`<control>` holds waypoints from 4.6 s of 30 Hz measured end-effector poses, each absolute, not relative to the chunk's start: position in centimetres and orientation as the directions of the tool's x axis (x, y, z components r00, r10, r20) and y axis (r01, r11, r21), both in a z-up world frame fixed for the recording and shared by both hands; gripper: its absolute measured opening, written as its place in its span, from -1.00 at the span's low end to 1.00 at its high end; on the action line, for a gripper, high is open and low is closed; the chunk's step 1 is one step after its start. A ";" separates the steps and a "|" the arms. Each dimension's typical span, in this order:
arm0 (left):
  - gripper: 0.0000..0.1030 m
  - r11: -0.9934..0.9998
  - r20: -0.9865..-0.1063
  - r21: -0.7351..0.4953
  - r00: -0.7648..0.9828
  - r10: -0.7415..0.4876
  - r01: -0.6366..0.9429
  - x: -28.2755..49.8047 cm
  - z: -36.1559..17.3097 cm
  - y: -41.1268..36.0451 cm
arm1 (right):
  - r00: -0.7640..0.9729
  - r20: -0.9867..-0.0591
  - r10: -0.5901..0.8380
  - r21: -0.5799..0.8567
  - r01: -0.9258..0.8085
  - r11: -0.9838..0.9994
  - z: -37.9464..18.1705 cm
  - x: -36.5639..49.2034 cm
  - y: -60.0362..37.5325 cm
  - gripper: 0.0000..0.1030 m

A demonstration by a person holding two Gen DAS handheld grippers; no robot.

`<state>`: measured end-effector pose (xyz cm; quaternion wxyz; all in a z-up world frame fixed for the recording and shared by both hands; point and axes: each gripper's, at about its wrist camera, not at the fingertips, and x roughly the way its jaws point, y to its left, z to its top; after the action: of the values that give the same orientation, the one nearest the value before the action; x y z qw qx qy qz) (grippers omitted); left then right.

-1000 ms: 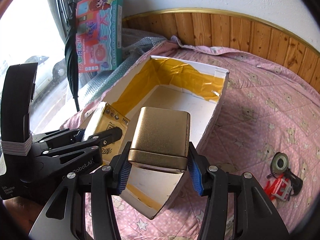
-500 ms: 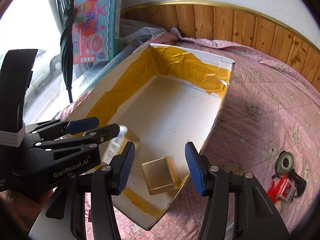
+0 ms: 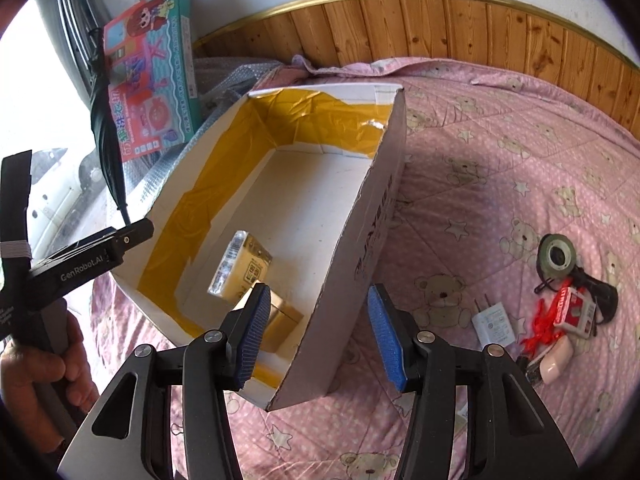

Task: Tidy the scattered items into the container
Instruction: 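Open the left tool to drop the snack box while the right tool drops the tin, then withdraw both tools from the box toward the remaining items, then grasp the black marker with the right tool while the left tool grasps the glass bottle, then carry the marker and glass bottle with both tools over the white box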

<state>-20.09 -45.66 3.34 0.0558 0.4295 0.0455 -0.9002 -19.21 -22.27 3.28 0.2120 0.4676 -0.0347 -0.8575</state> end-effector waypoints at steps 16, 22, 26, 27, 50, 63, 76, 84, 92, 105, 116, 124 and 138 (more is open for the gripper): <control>-0.81 -0.996 -0.826 -0.006 -0.561 -0.044 0.086 -15.5 0.3 -48.0 | -0.408 -0.819 -0.405 0.288 0.318 -0.903 2.9 -13.1 -22.8 -0.74; -0.78 -0.993 -0.829 -0.021 -0.557 -0.046 0.115 -12.3 0.2 -49.6 | -0.391 -0.823 -0.412 0.294 0.327 -0.898 3.1 -9.6 -23.9 -0.71; -0.71 -0.991 -0.830 -0.026 -0.555 -0.052 0.133 -11.9 0.2 -49.9 | -0.404 -0.784 -0.471 0.360 0.322 -0.876 2.9 -8.9 -22.5 -0.59; -0.69 -0.990 -0.833 -0.026 -0.551 -0.054 0.137 -11.9 0.3 -49.9 | -0.420 -0.771 -0.479 0.373 0.312 -0.874 3.1 -8.7 -21.7 -0.47; -0.01 -0.994 -0.769 -0.062 -0.630 0.107 -0.093 -3.2 6.5 -35.1 | -0.505 -0.744 -0.436 0.388 0.205 -0.899 0.9 -2.6 -10.0 -0.35; -0.01 -0.975 -0.785 -0.069 -0.591 0.184 -0.212 -1.9 6.0 -28.2 | -0.519 -0.739 -0.429 0.420 0.143 -0.896 -0.2 -1.9 -6.7 -0.35; -0.01 -0.950 -0.820 -0.091 -0.519 0.241 -0.297 -2.8 3.8 -23.0 | -0.506 -0.760 -0.408 0.438 0.064 -0.896 -2.7 -2.8 -3.4 -0.35; 0.00 -0.933 -0.844 -0.148 -0.449 0.292 -0.328 -5.0 1.1 -20.5 | -0.480 -0.781 -0.400 0.425 0.061 -0.903 -4.2 -5.0 -3.2 -0.35; 0.00 -0.933 -0.866 -0.163 -0.406 0.290 -0.320 -7.6 -1.2 -19.8 | -0.458 -0.798 -0.392 0.396 0.092 -0.914 -6.0 -9.3 -4.8 -0.35; -0.02 -0.932 -0.886 -0.186 -0.358 0.296 -0.312 -11.4 -3.9 -19.3 | -0.453 -0.824 -0.339 0.321 0.119 -0.940 -6.8 -10.6 -2.8 -0.74; -0.13 -0.912 -0.882 -0.164 -0.359 0.306 -0.376 -13.8 -8.6 -15.9 | -0.468 -0.825 -0.318 0.299 0.116 -0.947 -7.2 -9.5 -1.1 -0.70; -0.61 -0.912 -0.870 -0.239 -0.343 0.353 -0.334 -13.8 -8.2 -19.0 | -0.462 -0.827 -0.322 0.295 0.130 -0.946 -7.1 -9.9 -1.6 -0.72; -0.62 -0.932 -0.885 -0.110 -0.392 0.250 -0.345 -11.2 -6.9 -17.9 | -0.487 -0.805 -0.338 0.297 0.162 -0.941 -5.9 -8.3 -1.8 -0.73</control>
<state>-11.24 -17.93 -6.95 -0.1786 0.5217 -0.0457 -0.8329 -8.31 -1.84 -5.86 0.1457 0.4850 -0.0909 -0.8575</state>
